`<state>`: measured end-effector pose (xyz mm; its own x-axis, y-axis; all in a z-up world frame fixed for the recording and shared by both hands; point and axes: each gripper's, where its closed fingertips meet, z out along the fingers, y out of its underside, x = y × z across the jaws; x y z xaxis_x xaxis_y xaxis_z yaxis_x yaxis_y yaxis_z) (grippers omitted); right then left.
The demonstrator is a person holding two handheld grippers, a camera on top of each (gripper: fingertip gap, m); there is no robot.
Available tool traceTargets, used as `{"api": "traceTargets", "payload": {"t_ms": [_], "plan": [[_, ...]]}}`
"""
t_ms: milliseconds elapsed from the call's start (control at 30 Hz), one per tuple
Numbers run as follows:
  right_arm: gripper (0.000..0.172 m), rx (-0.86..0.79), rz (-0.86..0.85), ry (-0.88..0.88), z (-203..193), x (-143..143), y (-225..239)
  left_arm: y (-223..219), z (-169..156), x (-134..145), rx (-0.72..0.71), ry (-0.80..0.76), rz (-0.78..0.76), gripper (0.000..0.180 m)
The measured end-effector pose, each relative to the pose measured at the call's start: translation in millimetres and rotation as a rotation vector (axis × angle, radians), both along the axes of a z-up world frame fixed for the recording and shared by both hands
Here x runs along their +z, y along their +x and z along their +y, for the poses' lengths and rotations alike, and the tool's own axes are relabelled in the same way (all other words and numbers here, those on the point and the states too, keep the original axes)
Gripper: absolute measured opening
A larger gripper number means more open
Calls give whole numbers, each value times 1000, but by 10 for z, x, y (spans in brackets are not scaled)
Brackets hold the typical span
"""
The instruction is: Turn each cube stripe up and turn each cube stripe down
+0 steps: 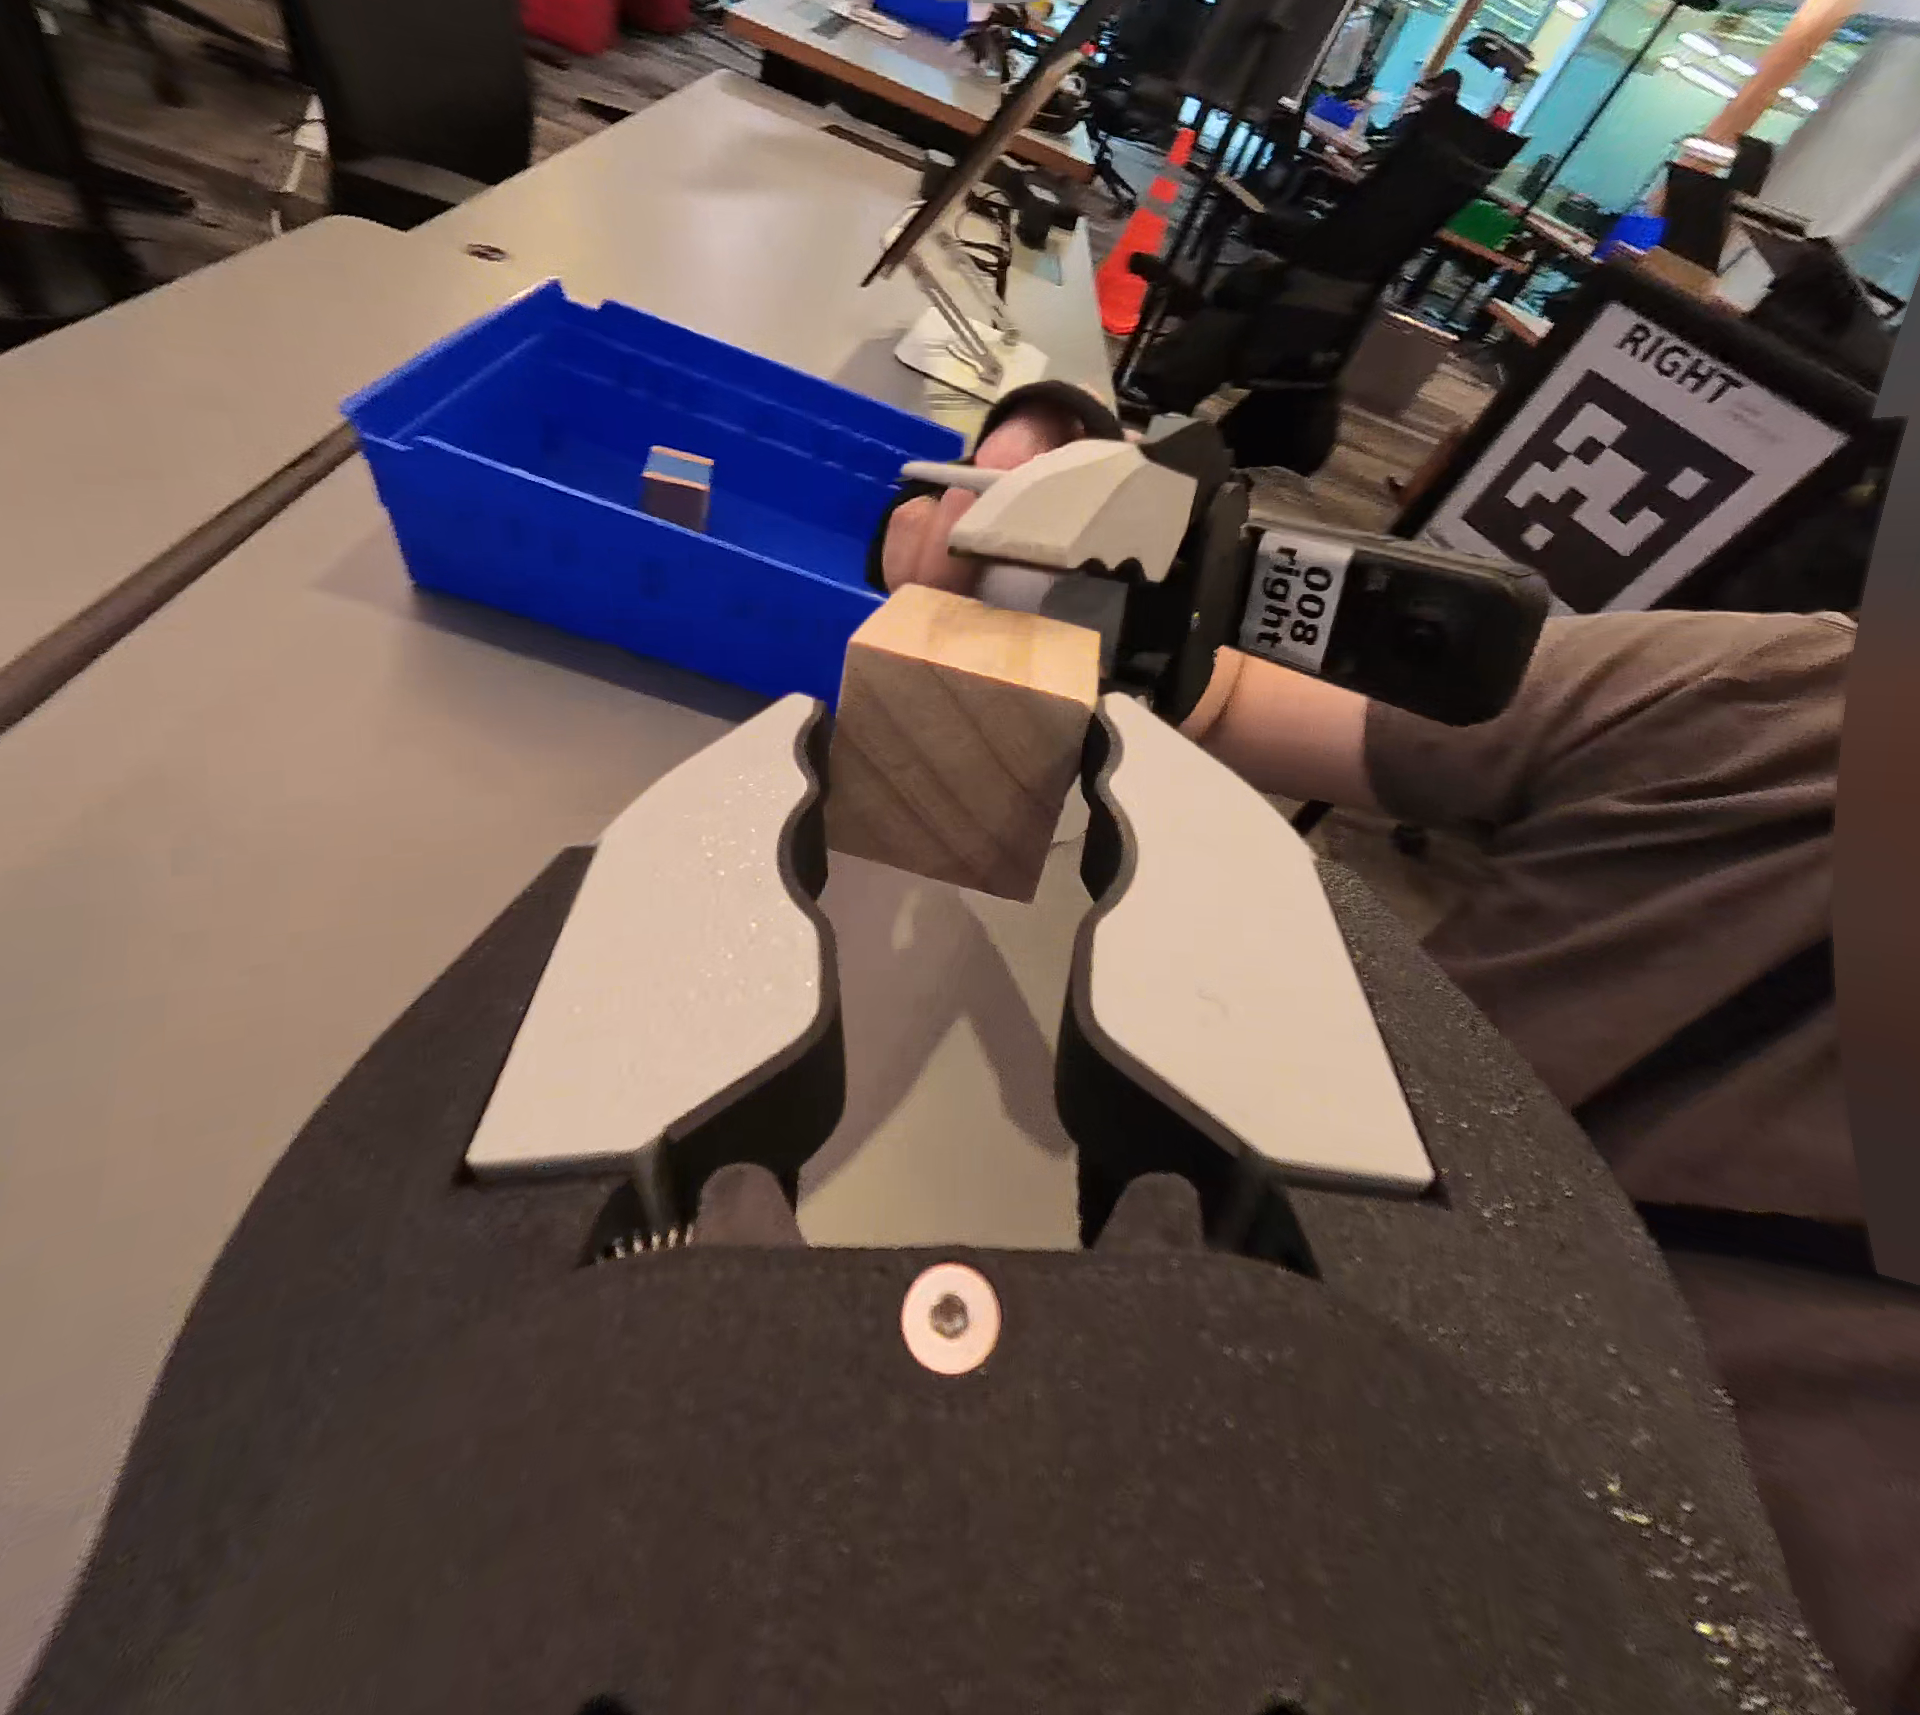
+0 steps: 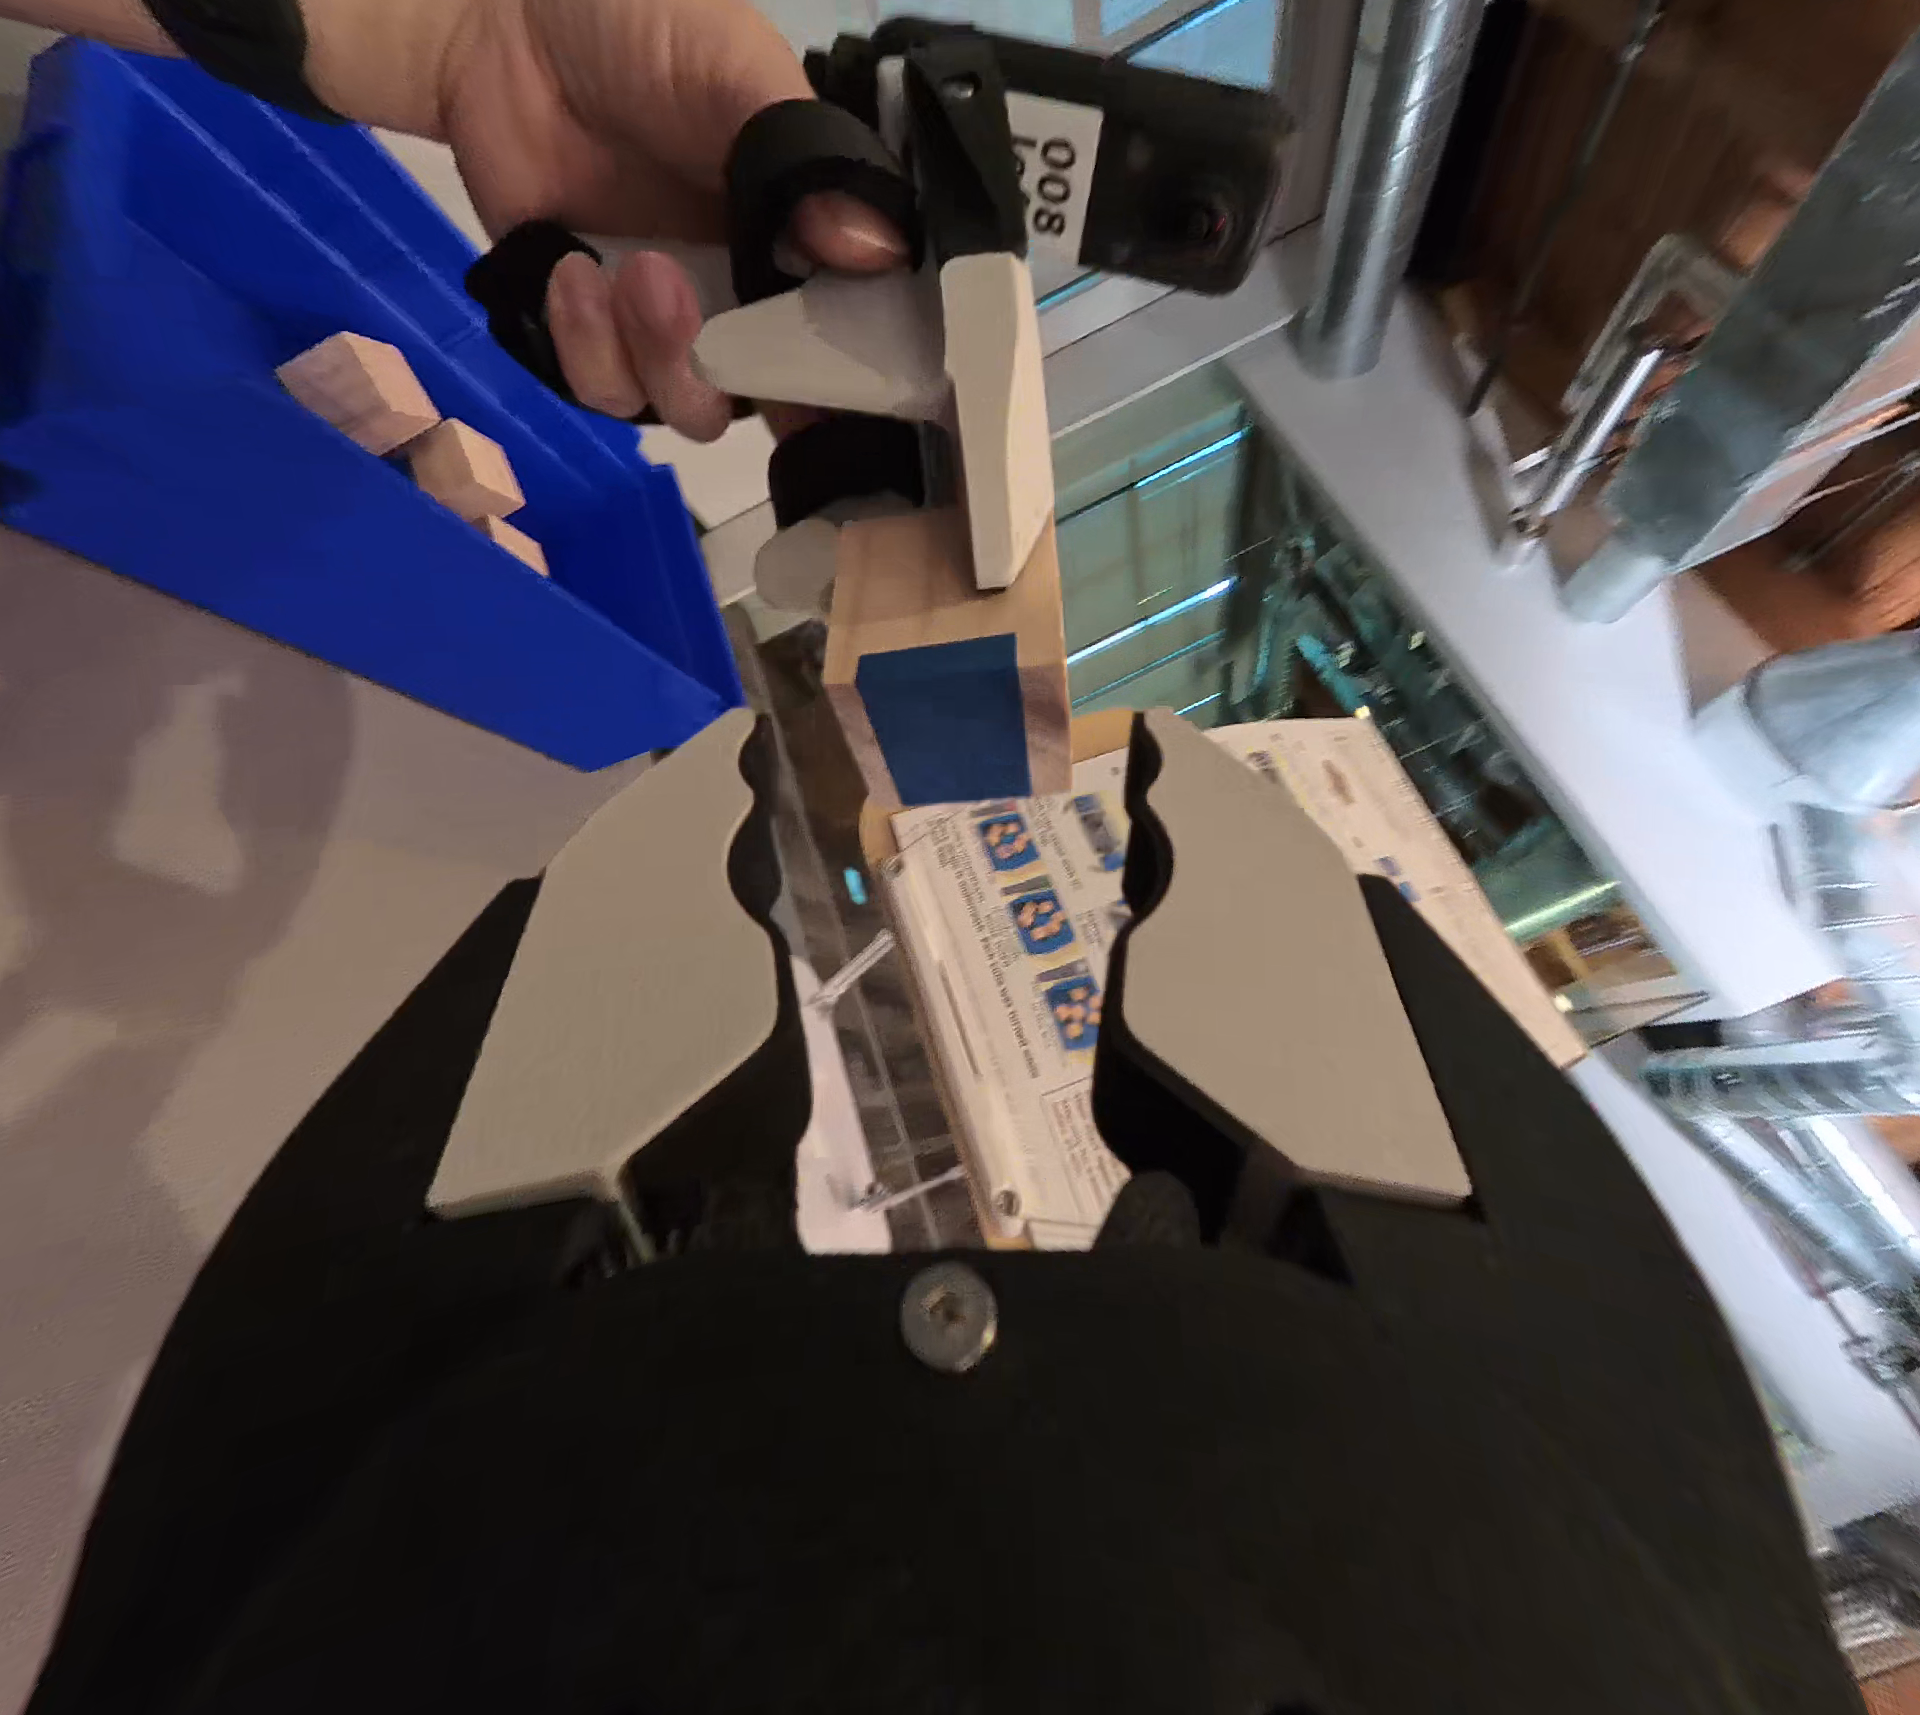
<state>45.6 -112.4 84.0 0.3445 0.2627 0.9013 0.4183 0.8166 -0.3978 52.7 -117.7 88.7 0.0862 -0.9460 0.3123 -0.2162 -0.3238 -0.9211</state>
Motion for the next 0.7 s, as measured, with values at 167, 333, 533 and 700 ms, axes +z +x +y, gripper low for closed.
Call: {"api": "traceTargets", "payload": {"t_ms": [167, 333, 533, 700], "plan": [[48, 7, -2, 45, -75, 20, -9, 83, -107, -7, -43, 13, -1, 47], [45, 0, 18, 78, -114, 192, 126, -25, -62, 19, -11, 17, 14, 57], [45, -367, 197, -531, 845, 539, 1433, -760, 485, 103, 432, 262, 202, 57], [46, -784, 321, -1406, 1477, -730, 2721, -1489, 779, -9, 741, 326, 418, 48]]}}
